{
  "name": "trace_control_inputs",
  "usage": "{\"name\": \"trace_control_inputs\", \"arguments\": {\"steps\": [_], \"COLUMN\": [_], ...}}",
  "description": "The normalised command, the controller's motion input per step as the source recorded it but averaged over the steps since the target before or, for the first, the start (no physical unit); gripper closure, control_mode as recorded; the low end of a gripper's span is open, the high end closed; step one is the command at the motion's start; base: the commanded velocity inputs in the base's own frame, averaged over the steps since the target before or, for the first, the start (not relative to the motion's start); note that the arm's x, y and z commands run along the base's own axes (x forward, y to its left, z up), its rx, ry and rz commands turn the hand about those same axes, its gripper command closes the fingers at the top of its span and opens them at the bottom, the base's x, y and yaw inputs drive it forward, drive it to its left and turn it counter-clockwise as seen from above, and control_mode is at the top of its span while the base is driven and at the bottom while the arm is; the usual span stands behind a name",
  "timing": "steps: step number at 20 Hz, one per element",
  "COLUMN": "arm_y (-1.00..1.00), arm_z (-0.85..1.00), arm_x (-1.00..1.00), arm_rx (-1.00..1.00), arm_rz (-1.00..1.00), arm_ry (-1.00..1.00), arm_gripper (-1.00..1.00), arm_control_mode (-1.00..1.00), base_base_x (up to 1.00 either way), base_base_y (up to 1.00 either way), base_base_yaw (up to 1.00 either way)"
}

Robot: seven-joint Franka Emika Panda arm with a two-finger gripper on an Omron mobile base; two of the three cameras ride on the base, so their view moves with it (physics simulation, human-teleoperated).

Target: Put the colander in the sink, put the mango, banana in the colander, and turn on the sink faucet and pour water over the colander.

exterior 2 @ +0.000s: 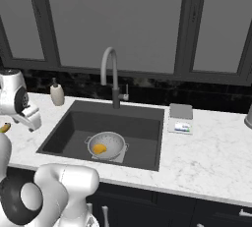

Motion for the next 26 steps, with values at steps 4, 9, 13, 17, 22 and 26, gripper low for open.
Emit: {"name": "trace_control_inputs", "arguments": {"steps": [4,9,13,17,22,26], "arm_y": [0.98,0.88,0.64,0.50,0.26,0.38], "arm_z": [0.00,-0.20,-0.28,-0.27,-0.12,-0.30], "arm_x": [0.22,0.28,0.32,0.15,0.23,0.12], "arm_rx": [0.00,0.00,0.00,0.00,0.02,0.00], "arm_rz": [0.00,0.00,0.00,0.00,0.00,0.00], "arm_ry": [0.00,0.00,0.00,0.00,-0.01,0.00], "arm_gripper": [-1.00,-1.00,-1.00,-1.00,-1.00,-1.00], "arm_control_mode": [-1.00,-1.00,-1.00,-1.00,-1.00,-1.00], "base_base_x": [0.00,0.00,0.00,0.00,0.00,0.00], "base_base_y": [0.00,0.00,0.00,0.00,0.00,0.00], "base_base_yaw": [0.00,0.00,0.00,0.00,0.00,0.00]}}
